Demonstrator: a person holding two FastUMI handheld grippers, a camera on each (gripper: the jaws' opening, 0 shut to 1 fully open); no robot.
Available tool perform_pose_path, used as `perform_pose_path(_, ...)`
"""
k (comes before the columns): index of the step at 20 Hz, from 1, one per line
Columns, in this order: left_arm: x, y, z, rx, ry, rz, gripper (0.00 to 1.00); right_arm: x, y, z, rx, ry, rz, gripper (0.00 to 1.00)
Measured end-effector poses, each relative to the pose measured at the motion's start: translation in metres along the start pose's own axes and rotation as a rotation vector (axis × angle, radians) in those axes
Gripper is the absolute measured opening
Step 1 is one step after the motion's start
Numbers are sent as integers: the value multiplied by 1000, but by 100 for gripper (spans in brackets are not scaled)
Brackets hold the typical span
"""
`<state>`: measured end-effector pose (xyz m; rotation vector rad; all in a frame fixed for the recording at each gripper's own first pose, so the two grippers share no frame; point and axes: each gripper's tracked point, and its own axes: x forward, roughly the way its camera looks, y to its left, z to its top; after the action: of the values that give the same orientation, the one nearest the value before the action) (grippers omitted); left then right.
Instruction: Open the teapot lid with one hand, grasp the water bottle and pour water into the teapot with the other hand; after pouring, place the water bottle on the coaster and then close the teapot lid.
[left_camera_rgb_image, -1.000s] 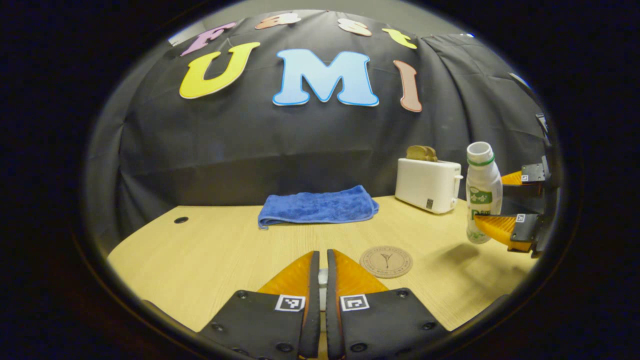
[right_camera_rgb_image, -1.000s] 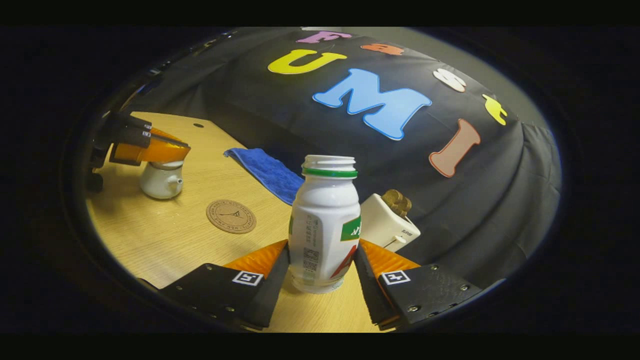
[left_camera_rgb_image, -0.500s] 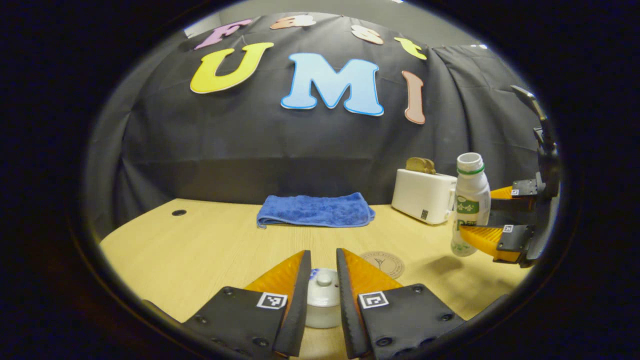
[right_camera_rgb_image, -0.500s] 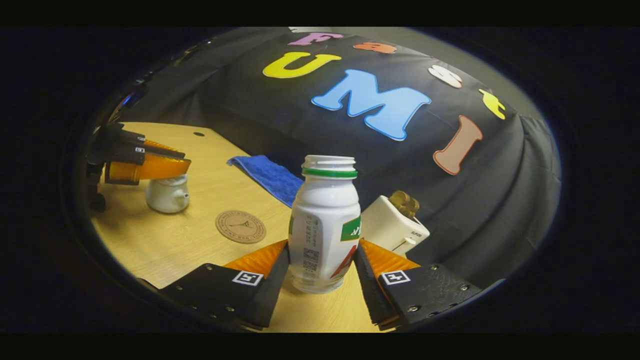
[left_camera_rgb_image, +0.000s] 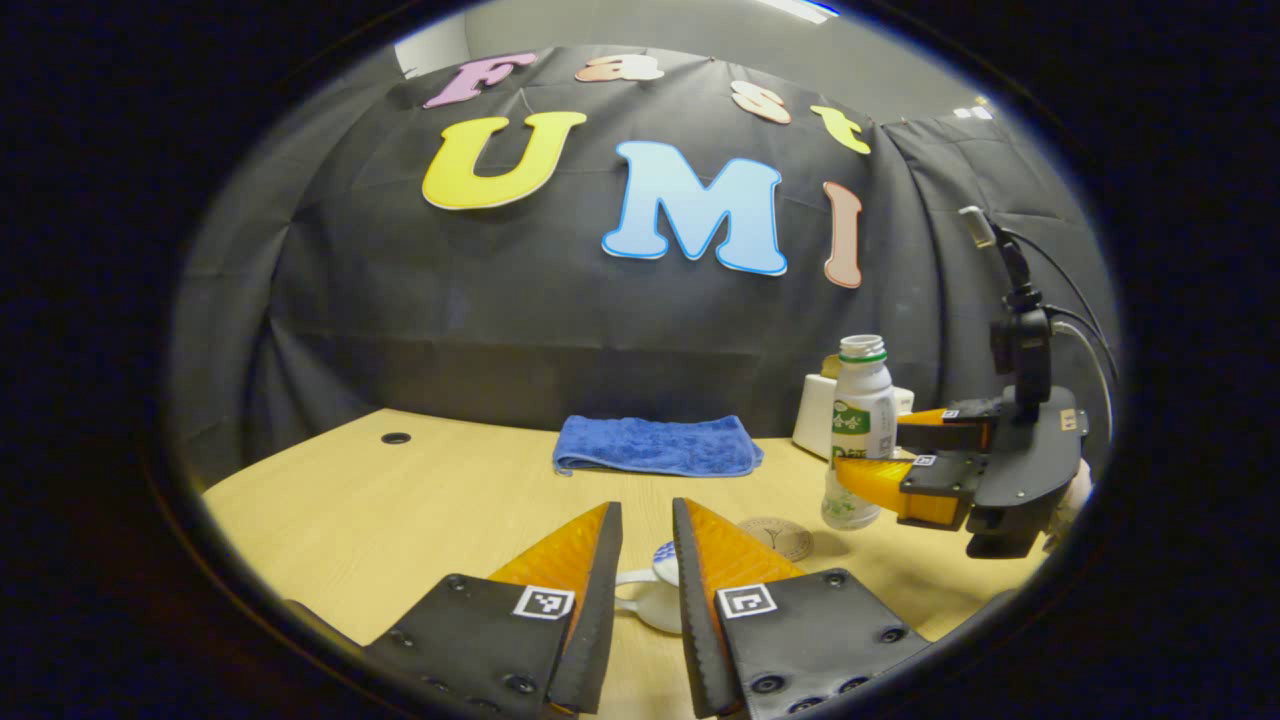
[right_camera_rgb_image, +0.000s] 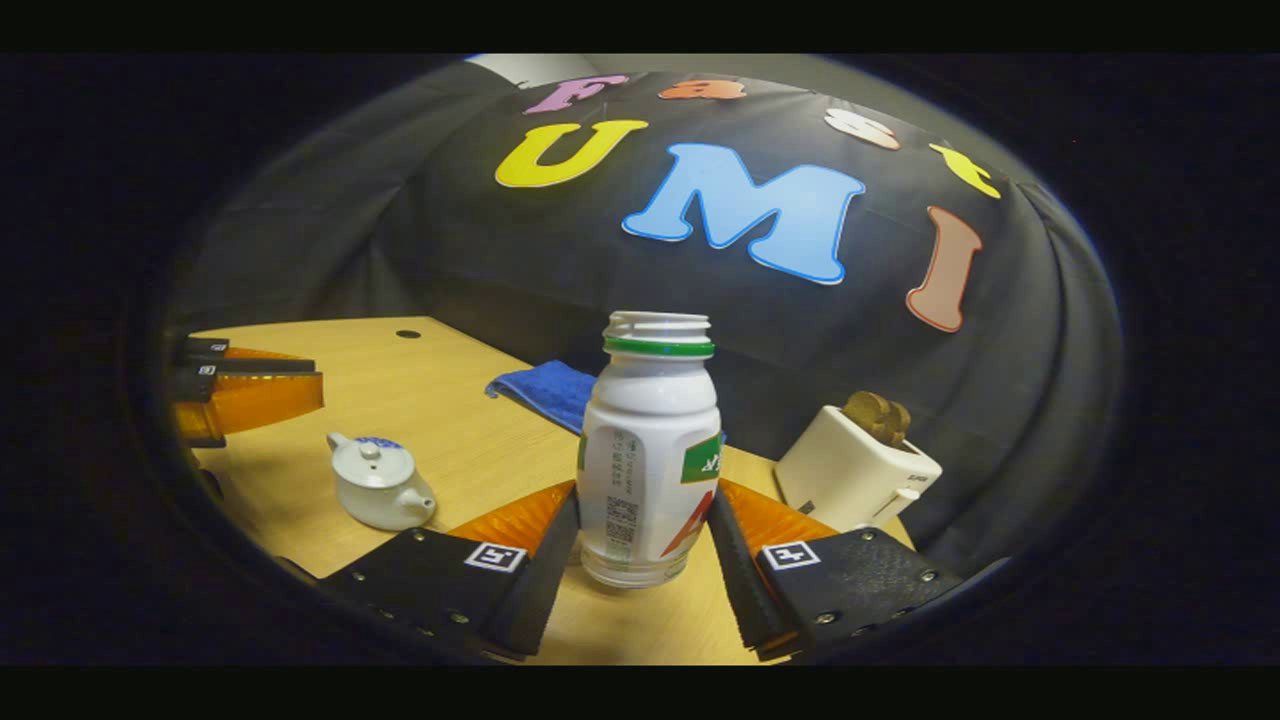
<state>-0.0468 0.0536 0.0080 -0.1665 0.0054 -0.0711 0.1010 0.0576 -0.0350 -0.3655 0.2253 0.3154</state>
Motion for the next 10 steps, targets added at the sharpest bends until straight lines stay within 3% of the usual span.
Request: perform_pose_path(10, -38, 61, 1, 18, -7, 107, 38, 40, 24, 4, 114, -12, 41, 71)
